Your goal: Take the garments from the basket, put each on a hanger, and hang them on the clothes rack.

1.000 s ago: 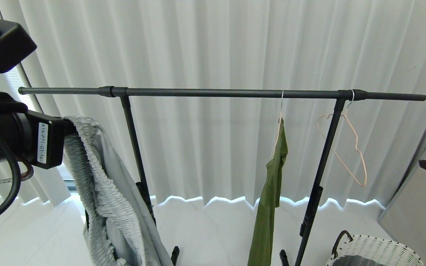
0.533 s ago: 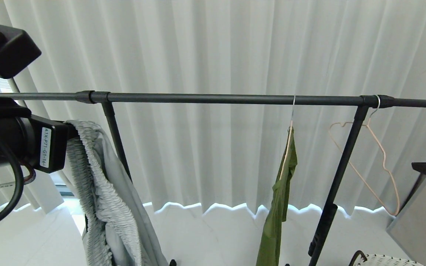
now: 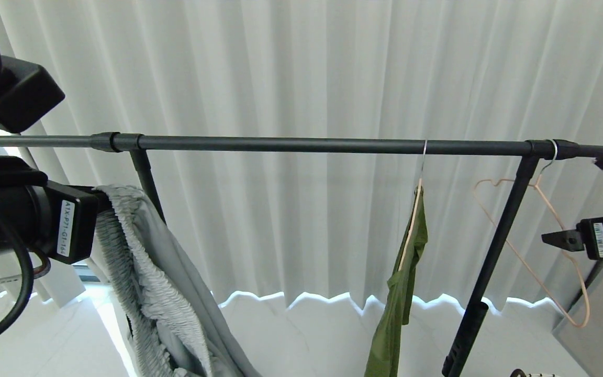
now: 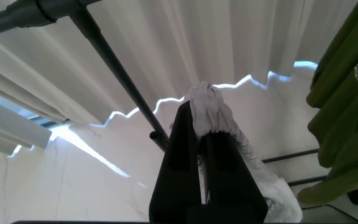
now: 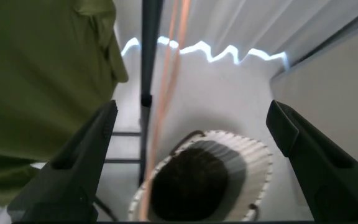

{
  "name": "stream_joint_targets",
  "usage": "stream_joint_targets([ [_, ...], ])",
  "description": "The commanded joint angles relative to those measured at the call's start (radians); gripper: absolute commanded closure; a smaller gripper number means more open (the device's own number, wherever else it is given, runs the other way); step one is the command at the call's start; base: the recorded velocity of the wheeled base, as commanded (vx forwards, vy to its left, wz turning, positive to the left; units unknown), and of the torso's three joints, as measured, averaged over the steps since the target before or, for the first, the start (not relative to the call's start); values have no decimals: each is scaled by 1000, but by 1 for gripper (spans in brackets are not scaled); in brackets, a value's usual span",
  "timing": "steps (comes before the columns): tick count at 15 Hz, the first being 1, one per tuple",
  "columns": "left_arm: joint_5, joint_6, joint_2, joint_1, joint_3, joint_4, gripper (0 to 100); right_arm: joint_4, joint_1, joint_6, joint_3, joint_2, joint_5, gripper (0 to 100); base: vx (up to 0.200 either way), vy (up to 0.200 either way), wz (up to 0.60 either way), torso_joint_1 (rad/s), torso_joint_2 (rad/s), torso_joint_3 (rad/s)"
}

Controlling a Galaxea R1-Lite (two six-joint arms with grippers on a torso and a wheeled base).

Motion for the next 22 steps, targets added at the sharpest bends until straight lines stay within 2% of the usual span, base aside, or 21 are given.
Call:
stream_joint_targets([
  [1, 1, 0, -2, -3, 5, 0, 100, -15, 21, 50, -4, 108, -1, 0, 0, 0, 0, 0, 0, 0],
  [7, 1, 0, -31, -26, 80, -76, 100, -15, 41, 142, -15, 172, -27, 0, 0, 0, 0, 0, 0, 0],
  [13, 2, 3, -39, -26, 83, -83, 100, -15, 41, 150, -50, 203, -29, 0, 0, 0, 0, 0, 0, 0],
  [14, 2, 3, -42, -26, 83, -83, 100, -15, 41, 150, -50, 203, -29, 100, 0, 0, 0, 0, 0, 0],
  [22, 2, 3, -46, -26, 82, -84, 100, -7, 41, 188, -46, 183, -29, 100, 0, 0, 0, 0, 0, 0],
])
